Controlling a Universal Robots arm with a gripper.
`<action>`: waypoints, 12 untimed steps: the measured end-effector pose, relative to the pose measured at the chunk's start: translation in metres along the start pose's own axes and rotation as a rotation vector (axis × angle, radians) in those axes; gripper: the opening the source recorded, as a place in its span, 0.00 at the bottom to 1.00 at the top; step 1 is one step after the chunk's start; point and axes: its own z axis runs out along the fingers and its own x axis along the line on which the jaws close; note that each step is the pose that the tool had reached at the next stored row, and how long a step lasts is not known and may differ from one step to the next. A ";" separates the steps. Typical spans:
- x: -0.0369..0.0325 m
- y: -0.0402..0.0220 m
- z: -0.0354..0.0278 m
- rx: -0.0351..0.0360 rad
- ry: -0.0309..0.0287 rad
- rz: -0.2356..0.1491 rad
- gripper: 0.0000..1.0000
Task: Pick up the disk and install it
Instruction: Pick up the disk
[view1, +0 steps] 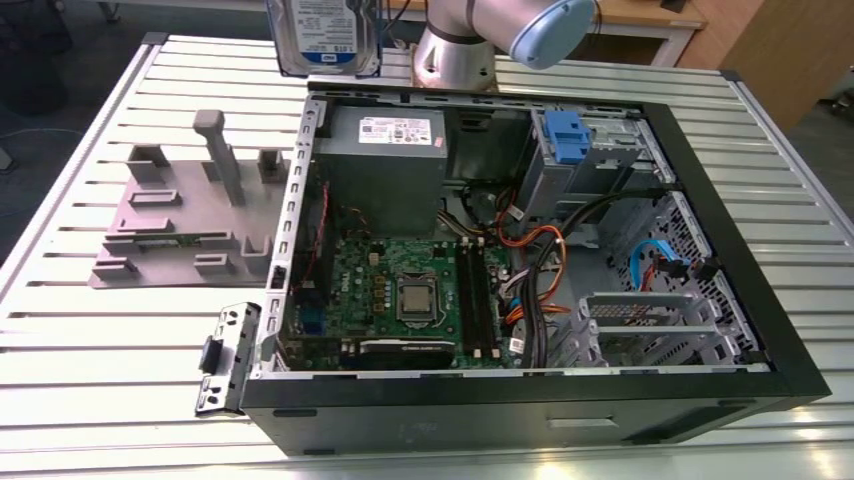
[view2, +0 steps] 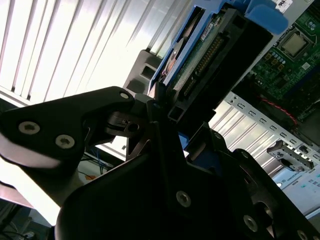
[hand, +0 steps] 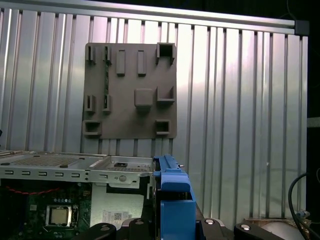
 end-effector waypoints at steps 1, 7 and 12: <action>0.0002 0.0000 -0.0001 -0.0001 0.0000 0.000 0.36; 0.0015 0.0001 -0.0001 0.0000 0.0001 0.000 0.36; 0.0026 0.0001 -0.0002 -0.0001 0.0001 0.000 0.36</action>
